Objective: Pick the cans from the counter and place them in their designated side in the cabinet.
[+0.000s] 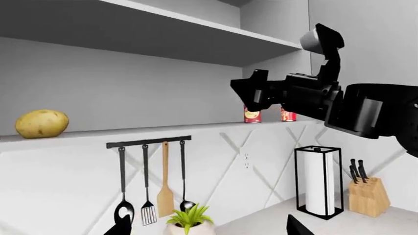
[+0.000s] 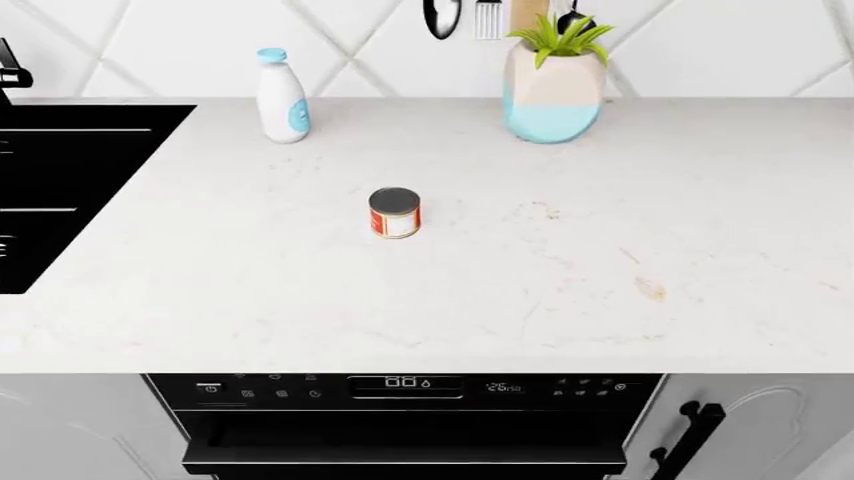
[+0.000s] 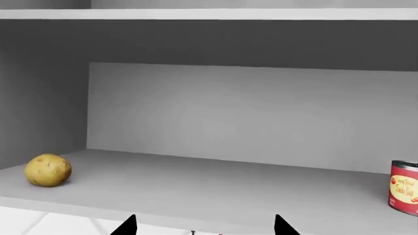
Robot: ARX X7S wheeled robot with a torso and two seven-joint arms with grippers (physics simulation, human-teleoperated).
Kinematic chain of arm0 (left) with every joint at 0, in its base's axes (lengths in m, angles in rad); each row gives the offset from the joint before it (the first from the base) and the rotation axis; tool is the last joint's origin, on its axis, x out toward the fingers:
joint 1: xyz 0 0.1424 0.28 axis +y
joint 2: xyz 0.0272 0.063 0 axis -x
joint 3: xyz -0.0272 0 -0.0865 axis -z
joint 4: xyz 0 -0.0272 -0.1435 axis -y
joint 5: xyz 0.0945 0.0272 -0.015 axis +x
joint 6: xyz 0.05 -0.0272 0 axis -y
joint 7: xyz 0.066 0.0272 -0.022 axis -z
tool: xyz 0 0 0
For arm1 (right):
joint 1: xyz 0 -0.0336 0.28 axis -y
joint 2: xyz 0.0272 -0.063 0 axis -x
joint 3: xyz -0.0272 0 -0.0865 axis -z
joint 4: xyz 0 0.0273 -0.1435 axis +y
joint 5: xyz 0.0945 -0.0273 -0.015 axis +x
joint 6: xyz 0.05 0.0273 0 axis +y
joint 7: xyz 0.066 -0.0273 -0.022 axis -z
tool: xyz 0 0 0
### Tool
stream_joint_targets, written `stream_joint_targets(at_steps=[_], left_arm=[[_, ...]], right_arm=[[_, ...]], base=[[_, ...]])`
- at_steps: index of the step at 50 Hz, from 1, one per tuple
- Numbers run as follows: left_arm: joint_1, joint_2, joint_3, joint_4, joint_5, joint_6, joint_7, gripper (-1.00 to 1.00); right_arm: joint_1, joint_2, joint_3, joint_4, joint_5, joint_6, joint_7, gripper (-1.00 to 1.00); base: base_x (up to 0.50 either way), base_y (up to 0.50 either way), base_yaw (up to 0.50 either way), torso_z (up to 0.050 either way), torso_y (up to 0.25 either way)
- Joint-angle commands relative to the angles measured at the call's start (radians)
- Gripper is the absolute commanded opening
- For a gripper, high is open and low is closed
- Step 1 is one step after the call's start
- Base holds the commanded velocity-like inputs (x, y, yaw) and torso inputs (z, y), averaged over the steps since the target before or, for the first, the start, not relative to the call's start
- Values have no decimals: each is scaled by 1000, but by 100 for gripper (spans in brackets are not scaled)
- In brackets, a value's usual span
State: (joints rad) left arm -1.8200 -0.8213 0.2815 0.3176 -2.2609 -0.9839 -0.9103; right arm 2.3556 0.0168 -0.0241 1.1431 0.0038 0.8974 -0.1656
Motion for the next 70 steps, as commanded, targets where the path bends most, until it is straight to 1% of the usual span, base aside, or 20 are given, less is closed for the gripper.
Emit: stream_joint_targets(at_steps=[1,16,30,53,62,63,64,70], left_arm=[[16,-10,-8,9,7,8,7,100],[77,-27,-40,38,30,32,21,100],[145,-12,-77,64,83,71,51,100],[155,-21,-77,59,95,72,65,100],[167,1,-69,41,134,66,101,100],[170,3,-69,41,137,66,104,100],[172,3,-69,40,139,66,107,100],[188,-1,-75,44,143,71,114,100]], right_arm=[[1,0,0,0,0,0,0,100],[1,0,0,0,0,0,0,100],[1,0,0,0,0,0,0,100],[1,0,0,0,0,0,0,100],[1,0,0,0,0,0,0,100],[1,104,23,-150,-2,124,-94,100],[1,107,24,-276,5,125,-128,100],[1,124,25,-314,26,76,-384,100]], base=[[0,0,0,0,0],[0,0,0,0,0],[0,0,0,0,0],[0,0,0,0,0],[0,0,0,0,0],[0,0,0,0,0],[0,0,0,0,0],[0,0,0,0,0]])
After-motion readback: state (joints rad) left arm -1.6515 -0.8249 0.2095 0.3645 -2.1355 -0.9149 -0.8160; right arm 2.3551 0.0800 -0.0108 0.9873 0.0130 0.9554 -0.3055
